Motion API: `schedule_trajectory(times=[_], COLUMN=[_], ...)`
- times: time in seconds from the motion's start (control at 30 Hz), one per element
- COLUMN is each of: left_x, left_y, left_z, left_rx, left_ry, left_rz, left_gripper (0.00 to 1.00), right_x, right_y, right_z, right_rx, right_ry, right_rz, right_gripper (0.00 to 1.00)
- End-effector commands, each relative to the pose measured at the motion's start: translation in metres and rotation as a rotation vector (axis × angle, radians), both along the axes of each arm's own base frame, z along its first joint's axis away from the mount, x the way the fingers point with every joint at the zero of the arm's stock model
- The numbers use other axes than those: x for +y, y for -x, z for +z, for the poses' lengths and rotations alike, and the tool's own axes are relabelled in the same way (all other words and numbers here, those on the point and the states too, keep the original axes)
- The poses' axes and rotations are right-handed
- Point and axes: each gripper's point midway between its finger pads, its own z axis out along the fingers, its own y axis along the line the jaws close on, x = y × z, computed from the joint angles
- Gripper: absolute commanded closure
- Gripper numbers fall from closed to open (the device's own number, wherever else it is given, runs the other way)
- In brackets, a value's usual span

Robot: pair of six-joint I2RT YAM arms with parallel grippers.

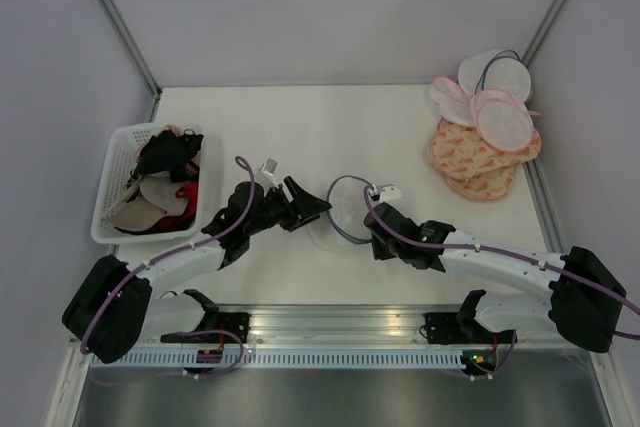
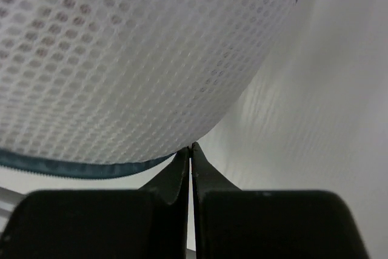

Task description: Unzip the laundry bag and remove the bra

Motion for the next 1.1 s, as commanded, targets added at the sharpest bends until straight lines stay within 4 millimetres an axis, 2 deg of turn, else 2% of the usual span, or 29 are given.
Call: schedule_trajectory(times=[0.0,0.03,0.07,0.17,0.27,0.3,0.37,0.4,0.5,0.57,0.6,0.7,0.77,0.87,0.97,1.0,1.07], left_x=[0.003,0.007,0.012,0.028,0.034,0.033,0.029,0.029,0.025,0.02,0.018,0.013,0.005,-0.014,-0.029,-0.033,-0.033], left_y=[0.001,-0.001,0.0,-0.003,-0.008,-0.01,-0.012,-0.013,-0.017,-0.019,-0.02,-0.025,-0.023,-0.021,-0.02,-0.018,-0.017], left_z=[0.032,0.036,0.051,0.055,0.034,0.02,0.01,-0.008,-0.033,-0.043,-0.056,-0.069,-0.068,-0.058,-0.051,-0.049,-0.043], left_rx=[-0.104,-0.127,-0.186,-0.279,-0.246,-0.199,-0.173,-0.13,-0.087,-0.078,-0.049,-0.038,-0.048,-0.083,-0.099,-0.101,-0.115], left_ry=[0.087,0.09,0.113,0.089,-0.029,-0.075,-0.114,-0.152,-0.187,-0.194,-0.217,-0.231,-0.189,-0.072,0.017,0.042,0.08], left_rz=[0.007,0.034,0.051,0.135,0.149,0.14,0.121,0.114,0.102,0.077,0.068,0.056,0.023,-0.038,-0.081,-0.097,-0.093], left_gripper=[0.28,0.24,0.2,0.07,0.06,0.06,0.07,0.07,0.09,0.13,0.15,0.17,0.18,0.29,0.63,0.82,0.95], right_x=[-0.016,-0.018,-0.02,-0.022,-0.024,-0.026,-0.028,-0.029,-0.03,-0.029,-0.03,-0.031,-0.031,-0.028,-0.026,-0.028,-0.031], right_y=[-0.004,-0.004,-0.005,-0.005,-0.007,-0.008,-0.01,-0.011,-0.011,-0.01,-0.01,-0.01,-0.01,-0.009,-0.009,-0.011,-0.011], right_z=[-0.01,-0.012,-0.015,-0.02,-0.022,-0.023,-0.026,-0.027,-0.031,-0.033,-0.034,-0.035,-0.035,-0.036,-0.034,-0.033,-0.03], right_rx=[0.001,0.003,0.002,0.001,0.003,0.002,0.006,0.009,0.02,0.022,0.022,0.025,0.025,0.029,0.025,0.021,0.013], right_ry=[0.095,0.104,0.115,0.131,0.141,0.145,0.166,0.175,0.188,0.188,0.191,0.193,0.189,0.17,0.163,0.166,0.169], right_rz=[-0.057,-0.062,-0.073,-0.08,-0.091,-0.1,-0.111,-0.117,-0.117,-0.116,-0.118,-0.122,-0.117,-0.105,-0.103,-0.109,-0.124], right_gripper=[1.0,1.0,1.0,1.0,1.0,1.0,1.0,1.0,1.0,1.0,1.0,1.0,1.0,1.0,1.0,0.99,1.0])
